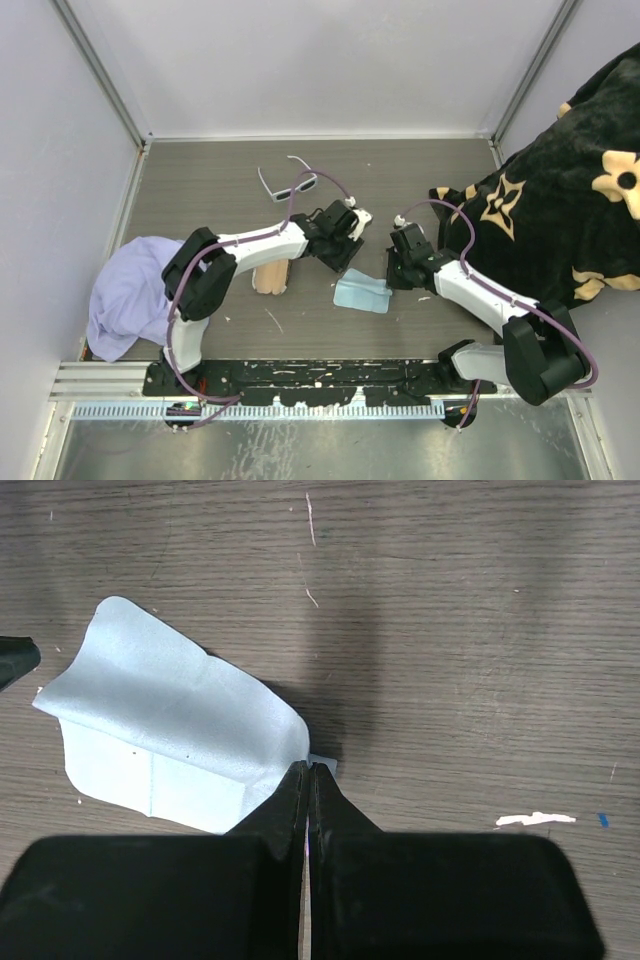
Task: Organize the sunglasses
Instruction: Fold the glasses cleaning cloth at the center of the board.
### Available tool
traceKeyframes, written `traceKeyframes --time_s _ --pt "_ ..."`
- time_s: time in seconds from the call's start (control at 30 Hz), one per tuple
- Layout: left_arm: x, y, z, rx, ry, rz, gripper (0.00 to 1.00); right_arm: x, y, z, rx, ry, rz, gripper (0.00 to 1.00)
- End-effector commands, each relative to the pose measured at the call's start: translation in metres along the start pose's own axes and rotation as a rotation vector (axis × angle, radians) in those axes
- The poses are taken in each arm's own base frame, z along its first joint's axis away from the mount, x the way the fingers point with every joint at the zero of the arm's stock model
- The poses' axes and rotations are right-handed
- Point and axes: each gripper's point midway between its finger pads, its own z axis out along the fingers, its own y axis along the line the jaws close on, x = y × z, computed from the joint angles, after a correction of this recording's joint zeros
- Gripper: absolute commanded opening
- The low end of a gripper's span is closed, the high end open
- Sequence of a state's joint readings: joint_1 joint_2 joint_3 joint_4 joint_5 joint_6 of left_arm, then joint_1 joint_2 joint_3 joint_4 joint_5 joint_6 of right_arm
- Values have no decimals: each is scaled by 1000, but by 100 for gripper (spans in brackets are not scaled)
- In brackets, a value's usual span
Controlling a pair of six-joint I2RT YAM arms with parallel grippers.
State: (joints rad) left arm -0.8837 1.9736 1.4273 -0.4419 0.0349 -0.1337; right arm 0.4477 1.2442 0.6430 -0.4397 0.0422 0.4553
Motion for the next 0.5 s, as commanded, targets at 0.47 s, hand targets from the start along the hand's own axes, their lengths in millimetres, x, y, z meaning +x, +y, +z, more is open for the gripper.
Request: traceKeyframes --time_s 0.47 --pt "-20 -28 17 38 0 9 43 -8 4 0 -16 -43 17 0"
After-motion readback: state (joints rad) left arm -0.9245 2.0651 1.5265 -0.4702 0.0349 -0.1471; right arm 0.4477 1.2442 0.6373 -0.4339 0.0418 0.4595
